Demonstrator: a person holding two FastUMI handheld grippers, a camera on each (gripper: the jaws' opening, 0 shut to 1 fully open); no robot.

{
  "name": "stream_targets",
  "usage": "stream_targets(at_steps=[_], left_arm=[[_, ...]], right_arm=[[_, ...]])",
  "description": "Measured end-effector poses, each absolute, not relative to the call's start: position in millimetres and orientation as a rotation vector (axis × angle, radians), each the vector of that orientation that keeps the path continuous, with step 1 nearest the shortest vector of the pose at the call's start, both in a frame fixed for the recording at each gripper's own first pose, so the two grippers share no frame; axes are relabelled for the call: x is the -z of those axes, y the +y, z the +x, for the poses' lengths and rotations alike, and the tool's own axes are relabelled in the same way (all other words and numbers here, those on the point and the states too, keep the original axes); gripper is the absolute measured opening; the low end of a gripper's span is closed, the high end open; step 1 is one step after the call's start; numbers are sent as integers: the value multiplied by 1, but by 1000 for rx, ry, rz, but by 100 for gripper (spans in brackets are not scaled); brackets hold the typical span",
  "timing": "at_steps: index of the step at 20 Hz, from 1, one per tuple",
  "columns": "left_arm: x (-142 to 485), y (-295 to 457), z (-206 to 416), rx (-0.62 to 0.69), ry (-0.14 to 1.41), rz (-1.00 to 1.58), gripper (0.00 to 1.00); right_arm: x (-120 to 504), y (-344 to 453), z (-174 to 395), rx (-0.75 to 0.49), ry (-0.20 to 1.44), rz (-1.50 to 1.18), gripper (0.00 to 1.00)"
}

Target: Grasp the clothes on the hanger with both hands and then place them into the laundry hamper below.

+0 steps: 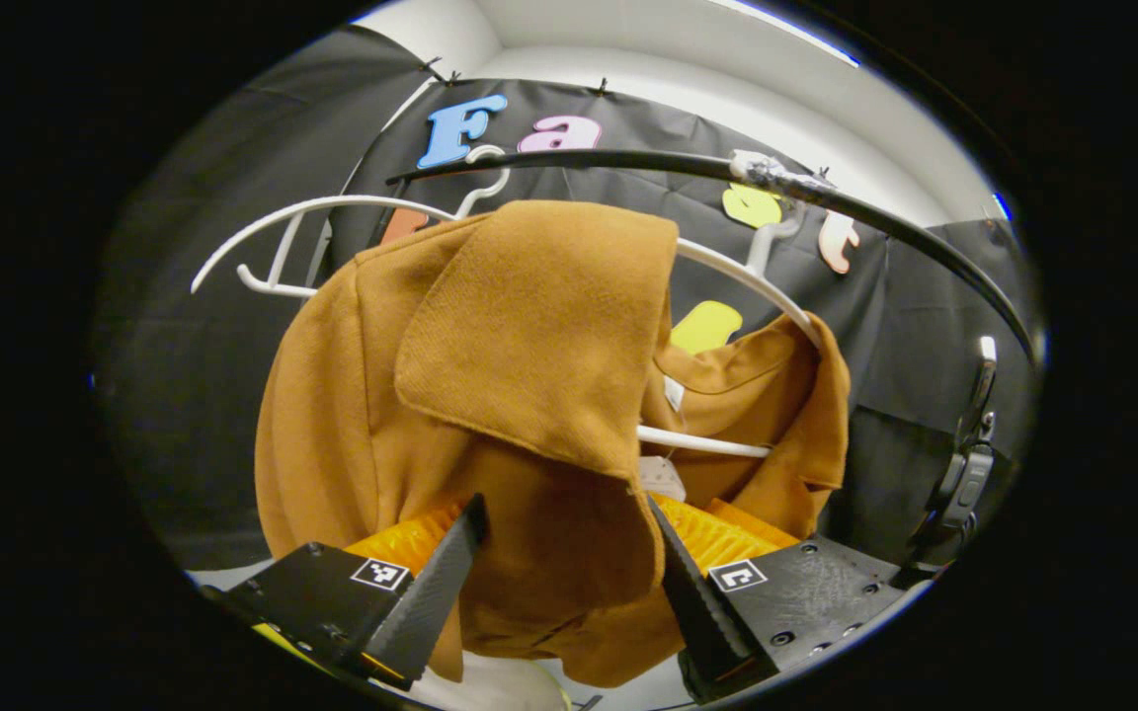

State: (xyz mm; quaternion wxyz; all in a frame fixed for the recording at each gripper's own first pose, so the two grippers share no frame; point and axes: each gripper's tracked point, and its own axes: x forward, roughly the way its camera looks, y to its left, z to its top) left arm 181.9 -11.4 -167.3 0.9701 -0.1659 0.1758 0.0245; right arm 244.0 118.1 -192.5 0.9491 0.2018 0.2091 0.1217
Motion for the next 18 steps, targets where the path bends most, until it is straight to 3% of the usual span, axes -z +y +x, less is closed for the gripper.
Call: stream_targets(at_steps=[6, 8, 9, 12, 13, 14, 17, 18], left_arm=[[169, 10, 203, -85, 348, -316, 100], [173, 16, 210, -105, 345, -321, 69], [173, 18, 212, -110, 337, -324, 80], [181, 15, 211, -74, 368, -289, 30], [181, 17, 210, -82, 360, -277, 24], [182, 18, 207, -75, 352, -278, 11], [184, 9, 202, -19, 374, -336, 8], [182, 8, 199, -4, 381, -346, 13]], right_arm=[[193, 118, 265, -253, 428, 446, 82], [196, 118, 267, -255, 433, 460, 67], [198, 116, 266, -255, 436, 465, 69], [206, 107, 255, -256, 445, 497, 51], [210, 99, 252, -241, 445, 503, 43], [212, 91, 251, -228, 440, 515, 36], [207, 76, 247, -220, 424, 564, 13], [206, 74, 243, -227, 423, 559, 12]])
